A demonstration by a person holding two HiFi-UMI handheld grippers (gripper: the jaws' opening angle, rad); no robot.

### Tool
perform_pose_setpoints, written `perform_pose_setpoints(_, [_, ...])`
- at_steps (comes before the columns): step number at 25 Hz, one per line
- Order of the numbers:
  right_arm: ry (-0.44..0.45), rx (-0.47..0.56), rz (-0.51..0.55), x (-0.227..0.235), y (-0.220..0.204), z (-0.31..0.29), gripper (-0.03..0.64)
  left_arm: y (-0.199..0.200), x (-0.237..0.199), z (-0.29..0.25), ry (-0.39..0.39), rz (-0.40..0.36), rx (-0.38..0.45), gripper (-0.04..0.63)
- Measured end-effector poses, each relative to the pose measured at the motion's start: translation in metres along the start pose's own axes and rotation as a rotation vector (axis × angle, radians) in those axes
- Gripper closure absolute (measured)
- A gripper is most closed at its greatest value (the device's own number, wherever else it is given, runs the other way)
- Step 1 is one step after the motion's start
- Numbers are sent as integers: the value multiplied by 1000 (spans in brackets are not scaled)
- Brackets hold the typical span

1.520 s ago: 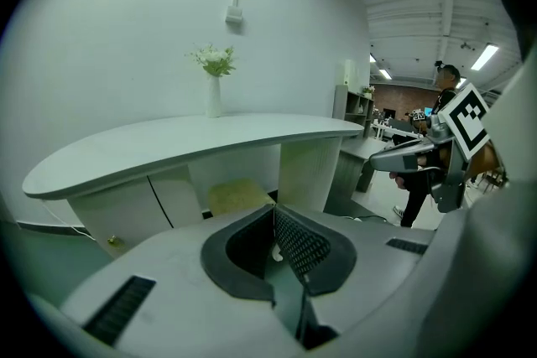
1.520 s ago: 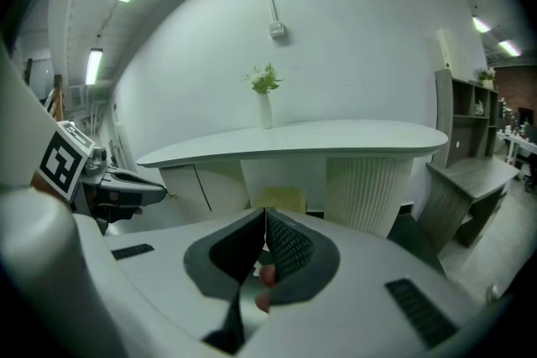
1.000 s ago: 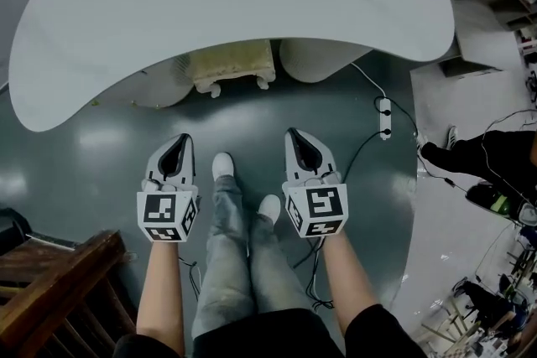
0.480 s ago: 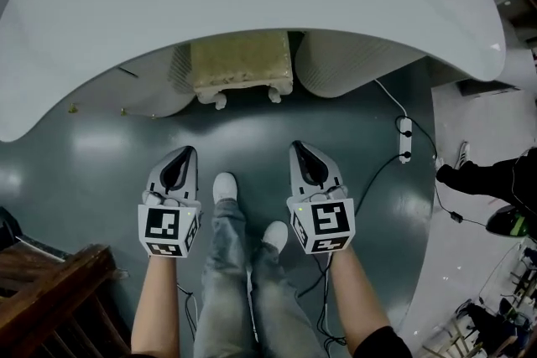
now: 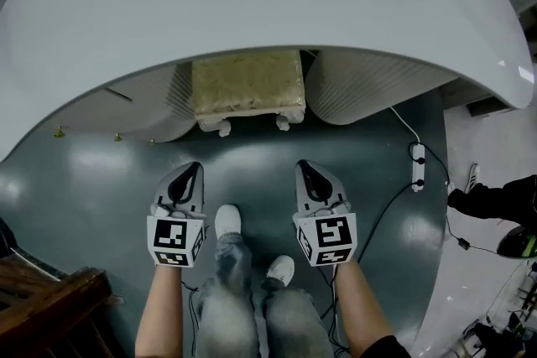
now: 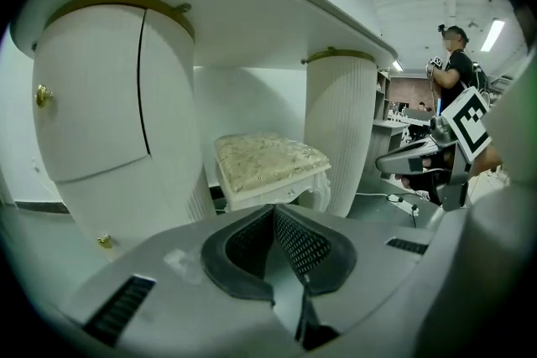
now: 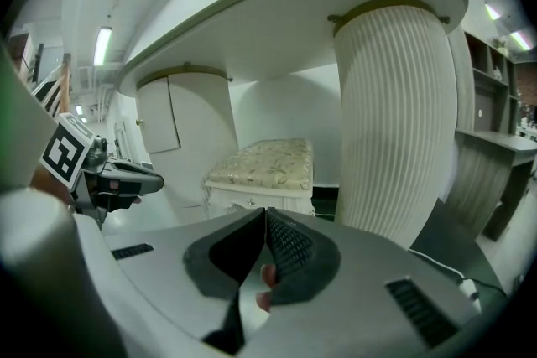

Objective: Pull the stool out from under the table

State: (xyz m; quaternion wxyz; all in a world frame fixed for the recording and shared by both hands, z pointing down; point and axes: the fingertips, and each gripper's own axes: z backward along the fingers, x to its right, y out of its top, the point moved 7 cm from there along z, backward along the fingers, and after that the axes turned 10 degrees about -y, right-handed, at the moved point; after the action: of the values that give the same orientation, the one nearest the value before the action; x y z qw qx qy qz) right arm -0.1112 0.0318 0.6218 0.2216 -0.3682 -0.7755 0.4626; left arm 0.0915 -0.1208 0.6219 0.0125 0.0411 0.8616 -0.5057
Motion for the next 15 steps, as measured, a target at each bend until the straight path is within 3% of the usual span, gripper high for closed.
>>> perform_pose_setpoints(9, [-3, 33, 24, 14, -25, -58, 545, -28, -30, -52, -3, -27, 8, 581])
perform_pose_setpoints(11, [-15, 53, 32, 17, -31, -71, 486, -33, -36, -61, 5, -39, 7, 581])
perform_pose_setpoints(15, [-15, 78, 48, 19, -44, -93, 437, -50, -49, -77, 12, -27, 8, 580])
